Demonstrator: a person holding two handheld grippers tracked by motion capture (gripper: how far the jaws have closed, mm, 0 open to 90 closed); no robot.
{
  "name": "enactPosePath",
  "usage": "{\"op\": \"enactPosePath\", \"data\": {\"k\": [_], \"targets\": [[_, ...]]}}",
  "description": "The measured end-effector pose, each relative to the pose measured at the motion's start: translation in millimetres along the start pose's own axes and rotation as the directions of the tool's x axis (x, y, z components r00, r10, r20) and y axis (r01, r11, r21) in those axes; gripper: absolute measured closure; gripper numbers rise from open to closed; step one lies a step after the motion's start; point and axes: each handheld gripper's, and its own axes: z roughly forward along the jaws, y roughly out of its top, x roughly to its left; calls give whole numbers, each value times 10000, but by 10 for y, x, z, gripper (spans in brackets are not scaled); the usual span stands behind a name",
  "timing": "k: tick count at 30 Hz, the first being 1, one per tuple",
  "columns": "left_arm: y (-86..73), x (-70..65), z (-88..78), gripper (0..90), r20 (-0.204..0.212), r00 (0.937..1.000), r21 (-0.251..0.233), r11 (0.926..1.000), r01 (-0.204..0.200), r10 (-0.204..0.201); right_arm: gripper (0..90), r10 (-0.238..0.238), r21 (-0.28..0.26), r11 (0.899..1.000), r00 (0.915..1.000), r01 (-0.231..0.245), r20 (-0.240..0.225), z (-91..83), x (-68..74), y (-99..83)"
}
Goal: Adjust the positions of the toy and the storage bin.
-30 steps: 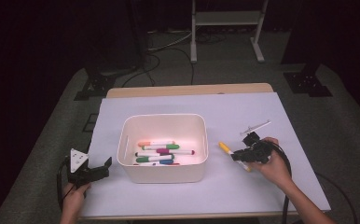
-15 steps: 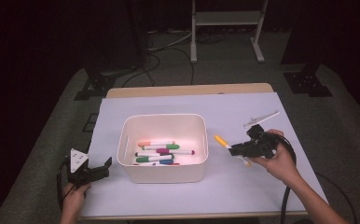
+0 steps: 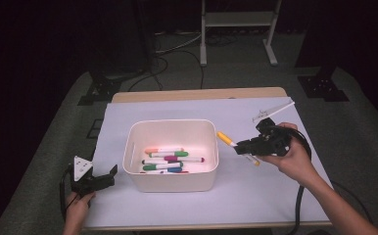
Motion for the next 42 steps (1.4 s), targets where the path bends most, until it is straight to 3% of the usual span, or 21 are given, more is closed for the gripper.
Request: {"op": "enactPosePath", "data": {"k": [9, 20, 35, 42], "targets": [[-1, 0, 1, 0, 13, 10000, -14, 10000, -15, 15, 756, -693, -83, 9976, 9959, 689, -587, -4, 274, 282], [-1, 0, 2, 0, 33, 10000, -20, 10000, 48, -48, 756, -1522, 248, 9874, 9810, 1563, -1206, 211, 554, 575], [0, 0, -1, 0, 25, 10000, -13, 10000, -16, 16, 756, -2225, 587, 9686, 9476, 2416, -2291, 648, 854, 851], [3, 2, 6, 0, 15, 10000, 64, 10000, -4, 4, 755, -2376, 724, 9612, 9327, 2660, -2713, 849, 906, 915]]}}
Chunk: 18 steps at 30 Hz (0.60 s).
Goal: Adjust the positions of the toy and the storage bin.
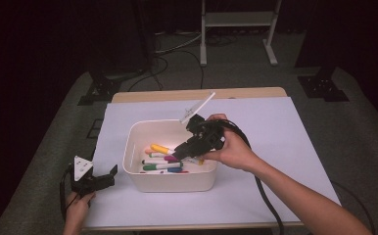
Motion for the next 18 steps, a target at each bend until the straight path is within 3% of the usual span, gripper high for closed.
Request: {"op": "enactPosePath", "data": {"k": [18], "targets": [[1, 0, 7, 0, 63, 10000, 7, 10000, 2, -2, 754, -559, 933, 9940, 9982, 579, -239, 585, -82, 129]]}}
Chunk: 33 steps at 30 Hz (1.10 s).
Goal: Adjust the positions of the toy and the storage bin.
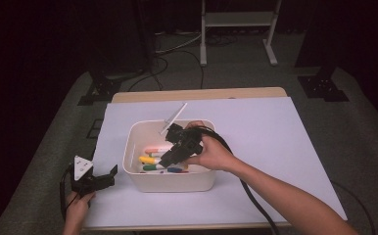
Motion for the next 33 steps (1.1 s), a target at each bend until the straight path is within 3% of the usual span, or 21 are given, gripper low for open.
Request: {"op": "enactPosePath", "data": {"k": [13, 23, 24, 27, 33], "targets": [[-2, 2, -3, 0, 14, 10000, -50, 10000, 14, -14, 754, 35, 530, 9986, 10000, -35, 12, 244, -95, 34], [-3, 6, -4, 0, 36, 10000, -82, 10000, 10, -10, 746, 62, 1461, 9892, 9996, -100, 261, 409, -140, 18], [-3, 6, -3, 0, 34, 10000, -80, 10000, 30, -30, 656, 121, 1631, 9864, 9991, -185, 403, 434, -144, 13], [-3, 5, -4, 0, 33, 10000, -77, 10000, 6, -5, 616, 75, 1461, 9892, 9984, -157, 562, 384, -136, 8], [-3, 3, -5, 0, 25, 10000, -80, 10000, 23, -23, 531, 133, 1165, 9930, 9989, -185, 453, 248, -154, -38]]}}
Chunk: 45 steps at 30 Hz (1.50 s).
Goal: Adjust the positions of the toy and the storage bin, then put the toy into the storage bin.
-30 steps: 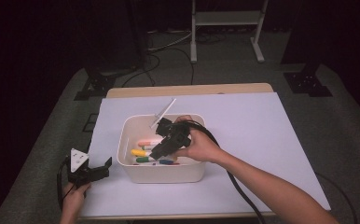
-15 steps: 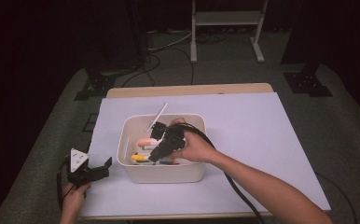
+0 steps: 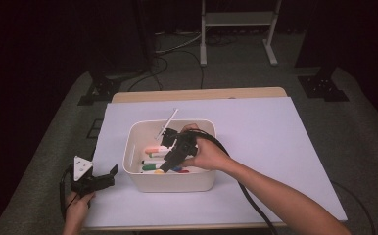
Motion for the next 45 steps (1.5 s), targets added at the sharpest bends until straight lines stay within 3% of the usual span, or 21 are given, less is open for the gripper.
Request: {"op": "enactPosePath", "data": {"k": [2, 7, 15, 24, 27, 31, 36, 40, 45], "targets": [[1, -2, 0, 0, -3, 10000, 28, 10000, -52, 52, 460, 222, -87, 9997, 9993, -225, -306, -92, -45, -41], [2, -7, 4, 0, -12, 10000, 53, 10000, -77, 77, 450, 490, -678, 9964, 9979, -519, -428, -240, -89, -126], [8, -3, 8, 0, 36, 10000, 193, 9998, -63, 62, 442, 669, -1088, 9916, 9973, -698, -296, -435, -91, -287], [2, -13, 3, 0, 7, 9999, 62, 9999, -135, 135, 437, 789, -1274, 9885, 9965, -818, -278, -492, -74, -366], [3, -7, 2, 0, 11, 10000, 79, 9999, -80, 79, 438, 734, -1398, 9873, 9971, -754, -189, -608, -53, -411], [4, -3, 7, 0, 46, 10000, 99, 9999, -46, 46, 438, 975, -1658, 9817, 9952, -941, 121, -830, -84, -546], [3, -14, 5, 0, -7, 9999, 78, 9999, -111, 111, 435, 1550, -2138, 9661, 9874, -1445, 333, -1094, -173, -763], [2, -13, 3, 0, -30, 9999, 65, 9999, -123, 123, 432, 1739, -2306, 9602, 9833, -1574, 529, -1219, -205, -897], [3, -13, -1, 0, -29, 9999, 91, 9998, -167, 167, 427, 2229, -2573, 9466, 9710, -1944, 861, -1378, -255, -1169]]}}
